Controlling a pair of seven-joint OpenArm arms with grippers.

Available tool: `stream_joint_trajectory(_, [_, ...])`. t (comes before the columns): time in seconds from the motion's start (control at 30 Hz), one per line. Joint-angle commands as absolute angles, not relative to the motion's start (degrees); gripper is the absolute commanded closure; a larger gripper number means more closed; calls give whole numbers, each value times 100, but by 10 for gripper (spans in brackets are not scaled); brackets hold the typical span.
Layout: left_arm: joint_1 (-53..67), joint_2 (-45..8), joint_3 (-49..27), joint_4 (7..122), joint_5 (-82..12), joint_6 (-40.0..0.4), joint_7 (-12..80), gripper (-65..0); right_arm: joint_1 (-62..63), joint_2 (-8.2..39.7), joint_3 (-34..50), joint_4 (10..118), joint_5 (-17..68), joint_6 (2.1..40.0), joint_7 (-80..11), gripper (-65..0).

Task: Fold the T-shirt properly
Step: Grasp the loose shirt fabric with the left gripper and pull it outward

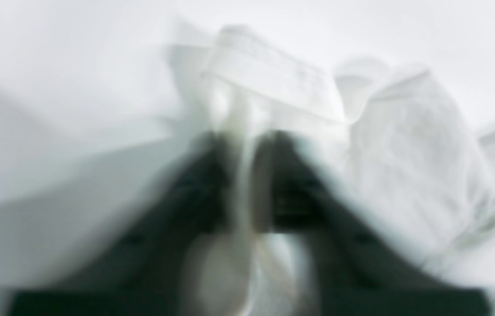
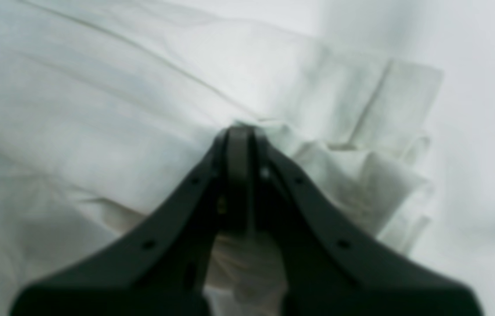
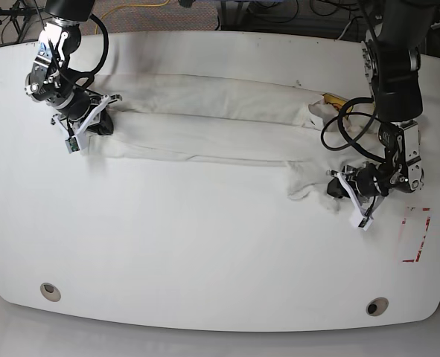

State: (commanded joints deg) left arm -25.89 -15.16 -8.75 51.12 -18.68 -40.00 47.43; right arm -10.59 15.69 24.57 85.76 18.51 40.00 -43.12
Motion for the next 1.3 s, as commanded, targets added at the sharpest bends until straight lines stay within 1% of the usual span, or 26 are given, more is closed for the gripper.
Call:
stream_joint_trajectory(0.17, [-2545, -1516, -884, 5613, -1886, -4000, 4760, 0, -1051, 1569, 2457, 8576, 1851, 4000, -4312, -27])
stream_joint_trajectory(0.3, [-2378, -1516, -901, 6510, -1895, -4000, 4901, 0, -1051, 1569, 2457, 8576, 1851, 4000, -4312, -27])
stream_joint_trajectory(0.5, [-2053, -1516, -901, 7565, -1895, -4000, 5191, 0, -1042, 1569, 2457, 8576, 1851, 4000, -4312, -27])
stream_joint_trajectory(0.7, [-1666, -1516, -901, 8593, -1895, -4000, 5903, 0, -1033, 1569, 2457, 8576, 1851, 4000, -4312, -27])
stream_joint_trajectory(0.9, [-1103, -1516, -910, 9604, -1895, -4000, 6273, 0, -1024, 1569, 2457, 8576, 1851, 4000, -4312, -27])
stream_joint_trajectory(0.97, [-848, -1534, -989, 9982, -1895, -4000, 6431, 0, -1024, 1569, 2457, 8576, 1851, 4000, -4312, -27])
stream_joint_trajectory(1.1, [-435, -1516, -1385, 10510, -1895, -4000, 6765, -3, -1024, 1534, 2457, 8576, 1851, 4000, -4312, -27])
stream_joint_trajectory(1.3, [13, -1508, -1807, 10730, -1895, -4000, 6888, -3, -1024, 1411, 2457, 8576, 1842, 4000, -4312, -27])
